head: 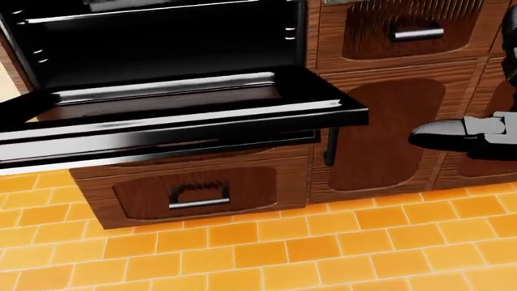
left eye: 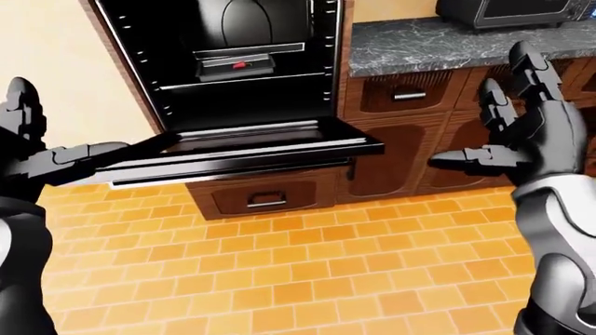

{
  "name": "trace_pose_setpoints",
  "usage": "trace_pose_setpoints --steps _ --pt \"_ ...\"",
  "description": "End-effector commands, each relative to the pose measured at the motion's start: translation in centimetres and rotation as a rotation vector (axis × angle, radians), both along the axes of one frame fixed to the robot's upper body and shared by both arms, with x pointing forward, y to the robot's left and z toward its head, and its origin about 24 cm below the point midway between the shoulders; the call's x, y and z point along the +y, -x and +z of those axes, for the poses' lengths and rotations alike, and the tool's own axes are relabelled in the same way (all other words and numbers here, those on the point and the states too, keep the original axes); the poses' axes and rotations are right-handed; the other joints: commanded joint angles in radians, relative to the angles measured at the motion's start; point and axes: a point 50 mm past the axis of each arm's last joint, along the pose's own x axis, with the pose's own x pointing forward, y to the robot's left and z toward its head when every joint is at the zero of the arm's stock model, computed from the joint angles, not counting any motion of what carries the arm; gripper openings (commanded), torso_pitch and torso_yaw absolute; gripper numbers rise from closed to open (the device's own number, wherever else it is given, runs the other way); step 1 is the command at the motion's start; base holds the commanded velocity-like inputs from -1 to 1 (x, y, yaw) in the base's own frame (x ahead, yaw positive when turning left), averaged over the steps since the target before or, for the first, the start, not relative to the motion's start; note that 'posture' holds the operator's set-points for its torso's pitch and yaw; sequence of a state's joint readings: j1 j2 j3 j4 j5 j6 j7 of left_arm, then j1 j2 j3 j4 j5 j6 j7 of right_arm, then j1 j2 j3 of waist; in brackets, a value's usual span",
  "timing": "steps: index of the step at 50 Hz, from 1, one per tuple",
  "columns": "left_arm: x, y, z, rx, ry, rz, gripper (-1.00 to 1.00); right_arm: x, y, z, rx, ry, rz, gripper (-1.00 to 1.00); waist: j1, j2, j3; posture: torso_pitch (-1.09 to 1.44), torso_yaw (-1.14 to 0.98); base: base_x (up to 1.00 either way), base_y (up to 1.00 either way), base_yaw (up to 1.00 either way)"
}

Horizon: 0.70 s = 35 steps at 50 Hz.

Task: Close the oven door.

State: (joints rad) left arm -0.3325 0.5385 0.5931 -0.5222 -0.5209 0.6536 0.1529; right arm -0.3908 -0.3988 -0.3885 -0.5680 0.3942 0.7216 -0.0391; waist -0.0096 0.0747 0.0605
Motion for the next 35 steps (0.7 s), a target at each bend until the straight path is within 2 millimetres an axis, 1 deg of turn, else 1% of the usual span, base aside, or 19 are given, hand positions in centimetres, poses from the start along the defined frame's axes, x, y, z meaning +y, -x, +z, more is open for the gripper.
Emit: trace_pose_setpoints --steps 1,8,10,11,12,13,14,16,18,20,21,23,24,25,26,27,30,32,35 --pt "-0.52 0.48 1.63 -0.078 -0.04 -0.012 1.0 -0.27 0.68 1.87 -0.099 0.025 -0.022 1.0 -0.002 -0.004 -0.014 0.0 0.0 0.25 0.38 0.0" --pt "-0.52 0.54 1.68 -0.079 -0.041 -0.013 1.0 -0.33 0.73 1.94 -0.1 0.025 -0.023 1.0 0.01 -0.073 -0.013 0.0 0.0 0.25 0.38 0.0" --pt "-0.48 0.57 1.75 -0.08 -0.041 -0.014 1.0 -0.32 0.72 1.94 -0.1 0.025 -0.023 1.0 0.015 -0.102 -0.016 0.0 0.0 0.24 0.38 0.0" --pt "-0.47 0.59 1.78 -0.08 -0.04 -0.013 1.0 -0.31 0.72 1.94 -0.1 0.026 -0.023 1.0 0.016 -0.125 -0.024 0.0 0.0 0.24 0.38 0.0" --pt "-0.47 0.6 1.82 -0.081 -0.04 -0.013 1.0 -0.28 0.76 2.0 -0.102 0.025 -0.022 1.0 0.01 -0.104 -0.021 0.0 0.0 0.25 0.38 0.0" --pt "-0.46 0.6 1.83 -0.081 -0.039 -0.013 1.0 -0.29 0.78 2.05 -0.102 0.024 -0.022 1.0 0.005 -0.106 -0.023 0.0 0.0 0.24 0.38 0.0" --pt "-0.48 0.61 1.86 -0.082 -0.039 -0.014 1.0 -0.3 0.81 2.1 -0.103 0.024 -0.022 1.0 0.009 -0.119 -0.022 0.0 0.0 0.23 0.4 0.0" --pt "-0.45 0.6 1.95 -0.084 -0.037 -0.012 1.0 -0.35 0.81 2.16 -0.104 0.02 -0.023 1.0 0.004 -0.12 -0.036 0.0 0.0 0.25 0.43 0.0" --pt "-0.44 0.63 1.94 -0.084 -0.036 -0.013 1.0 -0.38 0.83 2.23 -0.104 0.017 -0.024 1.0 0.001 -0.112 -0.031 0.0 0.0 0.25 0.45 0.0" --pt "-0.45 0.62 1.94 -0.084 -0.035 -0.012 1.0 -0.38 0.82 2.21 -0.103 0.014 -0.024 1.0 -0.004 -0.092 -0.021 0.0 0.0 0.24 0.49 0.0" --pt "-0.4 0.65 2.0 -0.085 -0.036 -0.011 1.0 -0.37 0.82 2.21 -0.102 0.013 -0.023 1.0 -0.007 -0.078 -0.019 0.0 0.0 0.23 0.48 0.0" --pt "-0.38 0.68 2.01 -0.085 -0.035 -0.011 1.0 -0.37 0.81 2.21 -0.1 0.013 -0.024 1.0 -0.008 -0.036 -0.029 0.0 0.0 0.21 0.53 0.0" --pt "-0.45 0.67 2.02 -0.086 -0.034 -0.011 1.0 -0.39 0.8 2.2 -0.1 0.012 -0.025 1.0 -0.008 0.0 -0.045 0.0 0.0 0.2 0.54 0.0" --pt "-0.43 0.68 2.03 -0.086 -0.034 -0.012 1.0 -0.4 0.8 2.22 -0.101 0.012 -0.025 1.0 -0.009 0.042 -0.08 0.0 0.0 0.2 0.53 0.0" --pt "-0.35 0.69 2.0 -0.086 -0.033 -0.008 1.0 -0.39 0.79 2.21 -0.1 0.009 -0.024 1.0 0.008 0.007 -0.039 0.0 0.0 0.2 0.54 0.0" --pt "-0.37 0.71 2.0 -0.086 -0.034 -0.009 1.0 -0.4 0.78 2.19 -0.099 0.008 -0.025 1.0 0.009 0.014 -0.018 0.0 0.0 0.2 0.54 0.0" --pt "-0.34 0.75 2.09 -0.087 -0.034 -0.007 1.0 -0.4 0.84 2.3 -0.1 0.008 -0.025 1.0 0.014 -0.022 -0.029 0.0 0.0 0.18 0.55 0.0" --pt "-0.3 0.83 2.2 -0.09 -0.034 -0.005 1.0 -0.34 0.92 2.41 -0.102 0.008 -0.023 1.0 0.018 -0.047 -0.017 0.0 0.0 0.18 0.55 0.0" --pt "-0.35 0.85 2.26 -0.091 -0.033 -0.007 1.0 -0.35 0.99 2.62 -0.108 -0.002 -0.021 1.0 0.022 -0.078 -0.014 0.0 0.0 0.18 0.55 0.0"
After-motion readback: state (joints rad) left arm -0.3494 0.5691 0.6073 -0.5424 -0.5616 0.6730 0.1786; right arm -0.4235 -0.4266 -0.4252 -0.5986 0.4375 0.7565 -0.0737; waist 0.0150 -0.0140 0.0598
